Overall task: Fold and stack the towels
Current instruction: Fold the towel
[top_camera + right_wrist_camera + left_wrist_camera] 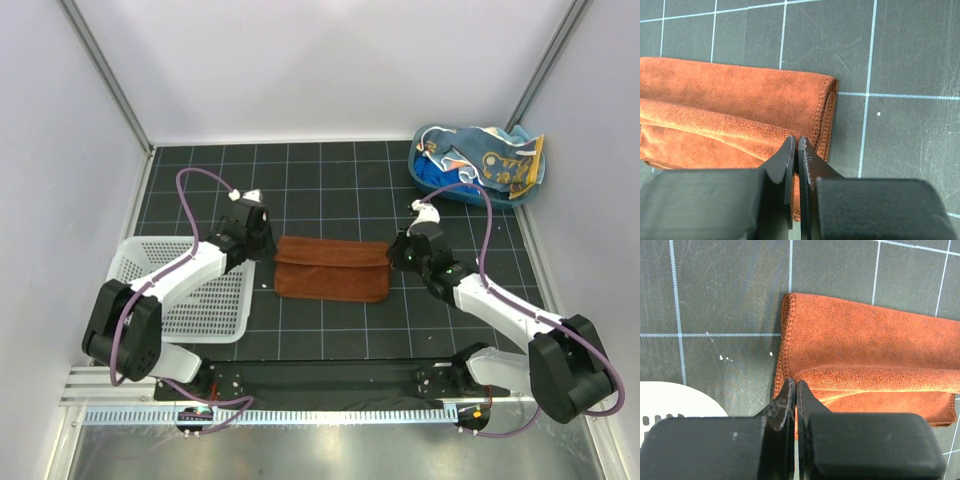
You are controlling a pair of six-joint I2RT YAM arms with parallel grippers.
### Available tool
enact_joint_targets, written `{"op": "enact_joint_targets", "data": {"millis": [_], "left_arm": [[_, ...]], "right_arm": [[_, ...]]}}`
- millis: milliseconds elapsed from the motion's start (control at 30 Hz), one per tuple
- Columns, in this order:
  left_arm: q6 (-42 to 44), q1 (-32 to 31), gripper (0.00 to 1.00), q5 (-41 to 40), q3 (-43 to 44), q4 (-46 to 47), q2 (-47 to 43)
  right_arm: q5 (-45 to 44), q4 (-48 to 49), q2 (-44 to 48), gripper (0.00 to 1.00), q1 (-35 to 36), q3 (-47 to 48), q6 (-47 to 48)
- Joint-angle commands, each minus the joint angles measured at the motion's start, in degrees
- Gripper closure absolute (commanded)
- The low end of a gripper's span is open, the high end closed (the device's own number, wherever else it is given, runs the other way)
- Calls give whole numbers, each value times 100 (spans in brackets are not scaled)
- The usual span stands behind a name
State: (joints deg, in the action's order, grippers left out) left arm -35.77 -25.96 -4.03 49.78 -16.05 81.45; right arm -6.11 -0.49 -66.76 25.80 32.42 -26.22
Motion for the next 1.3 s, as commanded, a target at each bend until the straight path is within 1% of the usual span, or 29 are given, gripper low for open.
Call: {"op": "enact_joint_targets", "data": {"millis": [0,467,867,1200,1267], "left_arm": [[79,3,100,-221,-30,-108,-217],[44,-103,100,-247,-162,-152,-209],[-27,-147,100,-432,-267,-231,-129],[26,-147,100,-493,-188,-451,-296],[17,-147,100,-493,-188,-478,-279]], "right_arm": [[-320,84,207,99,13,-113,-68],[-259,146,418,99,30,-430,-156],[-154,251,392,99,48,-632,-252],[-180,84,585,99,48,-535,-261],[-198,-126,612,99,39,-500,-270]]}}
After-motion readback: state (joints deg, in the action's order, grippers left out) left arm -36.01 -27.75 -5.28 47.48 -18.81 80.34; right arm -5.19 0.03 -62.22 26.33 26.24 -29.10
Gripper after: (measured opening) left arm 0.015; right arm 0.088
